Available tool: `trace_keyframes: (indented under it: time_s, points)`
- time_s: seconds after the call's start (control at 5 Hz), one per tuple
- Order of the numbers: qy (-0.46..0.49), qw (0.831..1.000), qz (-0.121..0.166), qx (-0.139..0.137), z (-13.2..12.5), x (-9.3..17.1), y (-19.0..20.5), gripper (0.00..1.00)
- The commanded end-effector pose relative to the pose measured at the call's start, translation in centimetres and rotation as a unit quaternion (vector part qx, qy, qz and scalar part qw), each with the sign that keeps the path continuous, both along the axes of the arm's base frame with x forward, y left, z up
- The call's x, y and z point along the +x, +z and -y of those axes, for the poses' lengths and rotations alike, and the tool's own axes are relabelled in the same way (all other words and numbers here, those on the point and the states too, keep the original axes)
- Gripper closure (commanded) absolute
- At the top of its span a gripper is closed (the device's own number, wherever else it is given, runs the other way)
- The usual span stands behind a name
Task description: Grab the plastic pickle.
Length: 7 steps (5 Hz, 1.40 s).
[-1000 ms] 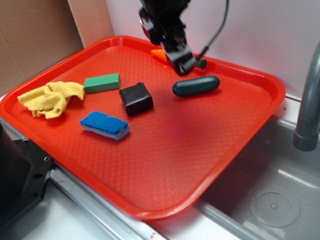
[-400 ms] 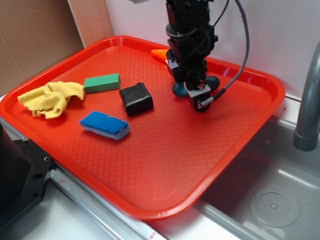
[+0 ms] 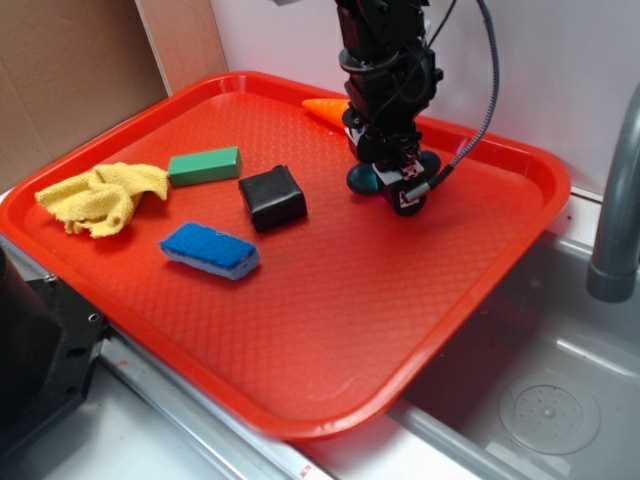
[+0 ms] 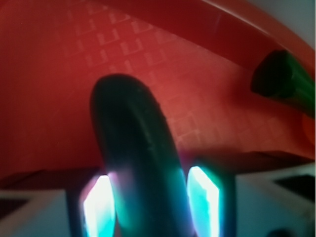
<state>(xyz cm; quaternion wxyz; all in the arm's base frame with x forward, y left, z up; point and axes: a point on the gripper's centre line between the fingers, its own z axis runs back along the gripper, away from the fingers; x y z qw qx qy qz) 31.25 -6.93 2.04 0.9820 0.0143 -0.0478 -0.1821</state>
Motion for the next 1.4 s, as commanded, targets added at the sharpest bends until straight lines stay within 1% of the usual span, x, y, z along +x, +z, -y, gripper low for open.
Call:
trace_keyframes:
  time_s: [0.0, 0.2, 0.4, 0.6, 0.8, 1.0, 1.2]
  points:
    - [0.085, 0.996, -0.022, 0.011, -1.9, -0.8, 5.9, 1.00]
    - [0.175, 0.984, -0.024, -0.004, -3.2, -2.8, 10.4, 1.00]
    - [0.232, 0.972, -0.022, -0.021, -4.6, -6.2, 14.8, 1.00]
    - [0.258, 0.966, -0.010, -0.027, -5.6, -9.3, 17.0, 1.00]
    - [0.269, 0.963, 0.003, -0.016, -5.9, -11.8, 17.6, 1.00]
    - [0.262, 0.965, 0.013, -0.012, -5.6, -12.7, 17.2, 1.00]
    - [0.255, 0.967, 0.011, -0.013, -6.1, -11.9, 16.7, 1.00]
